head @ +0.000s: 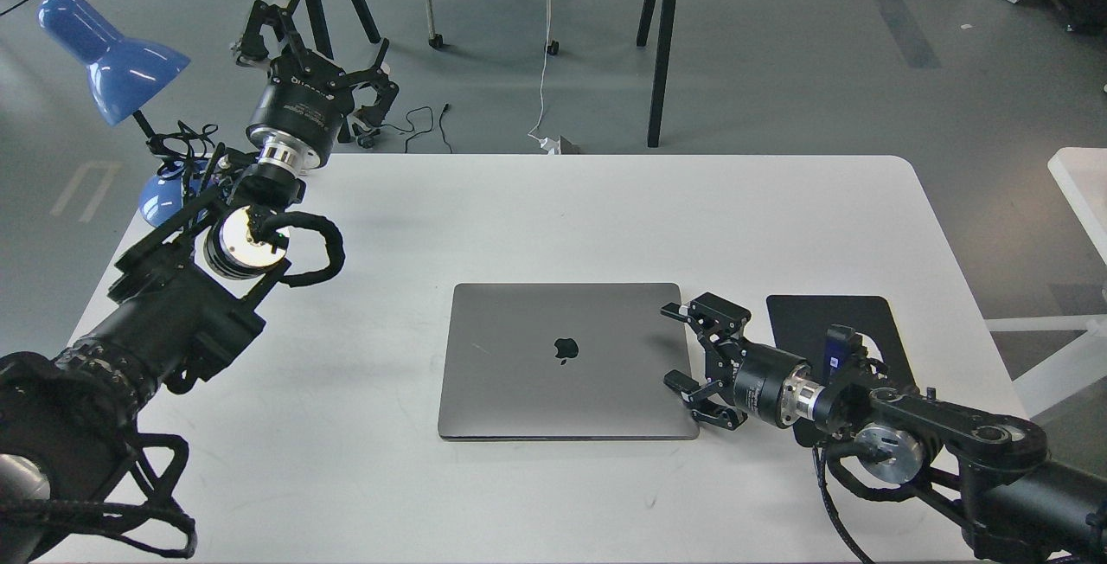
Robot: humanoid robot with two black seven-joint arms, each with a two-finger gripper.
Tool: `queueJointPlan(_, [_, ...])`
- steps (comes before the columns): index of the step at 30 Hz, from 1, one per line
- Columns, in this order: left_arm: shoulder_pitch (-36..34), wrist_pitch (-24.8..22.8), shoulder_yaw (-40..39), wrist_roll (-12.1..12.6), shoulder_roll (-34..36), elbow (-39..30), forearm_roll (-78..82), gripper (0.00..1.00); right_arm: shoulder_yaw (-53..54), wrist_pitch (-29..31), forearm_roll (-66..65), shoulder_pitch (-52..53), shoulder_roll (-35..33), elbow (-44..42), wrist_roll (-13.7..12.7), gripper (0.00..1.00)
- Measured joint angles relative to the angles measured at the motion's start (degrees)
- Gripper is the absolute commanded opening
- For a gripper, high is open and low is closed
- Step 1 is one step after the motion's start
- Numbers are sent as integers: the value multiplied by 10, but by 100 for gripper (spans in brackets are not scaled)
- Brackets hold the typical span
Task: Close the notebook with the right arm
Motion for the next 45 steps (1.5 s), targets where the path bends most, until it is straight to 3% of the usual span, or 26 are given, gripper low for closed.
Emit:
queueJointPlan(12, [0, 0, 0, 0, 0, 0, 0, 100, 92, 9, 3, 6, -13, 22, 4, 100])
queueJointPlan(23, [0, 0, 0, 0, 0, 0, 0, 100, 369, 48, 11, 1, -23, 37, 13, 100])
queueJointPlan(32, [0, 0, 1, 0, 0, 0, 0, 100, 476, 65, 125, 49, 29, -89, 3, 100])
queueJointPlan(39, [0, 1, 1, 0, 0, 0, 0, 100, 499, 68, 155, 106, 61, -193, 6, 100])
queueJointPlan(45, [0, 0, 1, 0, 0, 0, 0, 100, 489, 68, 155, 126, 73, -221, 10, 100])
